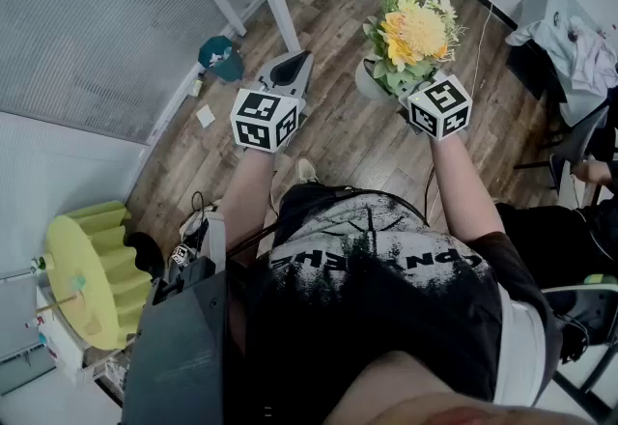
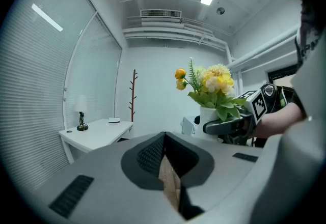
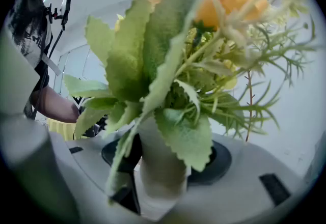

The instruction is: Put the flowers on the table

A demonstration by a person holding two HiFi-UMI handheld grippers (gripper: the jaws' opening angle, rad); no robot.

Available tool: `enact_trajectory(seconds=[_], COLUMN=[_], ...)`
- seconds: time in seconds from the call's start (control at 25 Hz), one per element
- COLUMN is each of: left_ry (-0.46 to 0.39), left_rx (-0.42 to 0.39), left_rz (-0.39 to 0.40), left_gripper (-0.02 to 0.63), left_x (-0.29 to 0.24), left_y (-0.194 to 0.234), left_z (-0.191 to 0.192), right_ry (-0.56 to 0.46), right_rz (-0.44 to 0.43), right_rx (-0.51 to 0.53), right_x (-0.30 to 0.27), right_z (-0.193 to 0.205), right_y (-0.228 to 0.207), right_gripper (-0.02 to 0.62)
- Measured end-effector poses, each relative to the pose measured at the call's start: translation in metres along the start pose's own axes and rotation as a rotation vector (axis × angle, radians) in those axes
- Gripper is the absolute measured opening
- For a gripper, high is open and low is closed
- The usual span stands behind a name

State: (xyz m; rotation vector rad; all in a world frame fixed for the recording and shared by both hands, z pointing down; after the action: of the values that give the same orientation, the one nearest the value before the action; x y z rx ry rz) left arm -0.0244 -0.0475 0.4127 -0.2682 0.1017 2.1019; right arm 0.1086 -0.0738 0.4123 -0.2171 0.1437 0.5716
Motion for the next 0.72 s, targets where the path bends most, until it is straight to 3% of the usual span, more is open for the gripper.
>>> enact_trajectory(seconds=[0.72], left_ry=[0.013], left_rx=[0.012], left_rz=[-0.016], left_gripper=[0.012], left_x=[0.004], left_y=[0.005], left_z=[0.002], right_ry=[-0.004], right_rz=[-0.03], right_rx=[-0.001], right_x=[-0.007], right_z=[0.0], right_y=[0.014], right_gripper=[0.255])
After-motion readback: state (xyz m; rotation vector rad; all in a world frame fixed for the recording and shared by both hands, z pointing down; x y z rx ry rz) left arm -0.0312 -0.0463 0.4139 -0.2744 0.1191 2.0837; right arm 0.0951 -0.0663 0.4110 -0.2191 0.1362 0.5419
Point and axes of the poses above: the fingertips, and each gripper's own axes: x backward along the fingers, y to its left, z out of its underside, the point moved 1 cm from there along x, backward along the fingers, and after that the axes turned 8 degrees about -x, right-handed, at the moved point
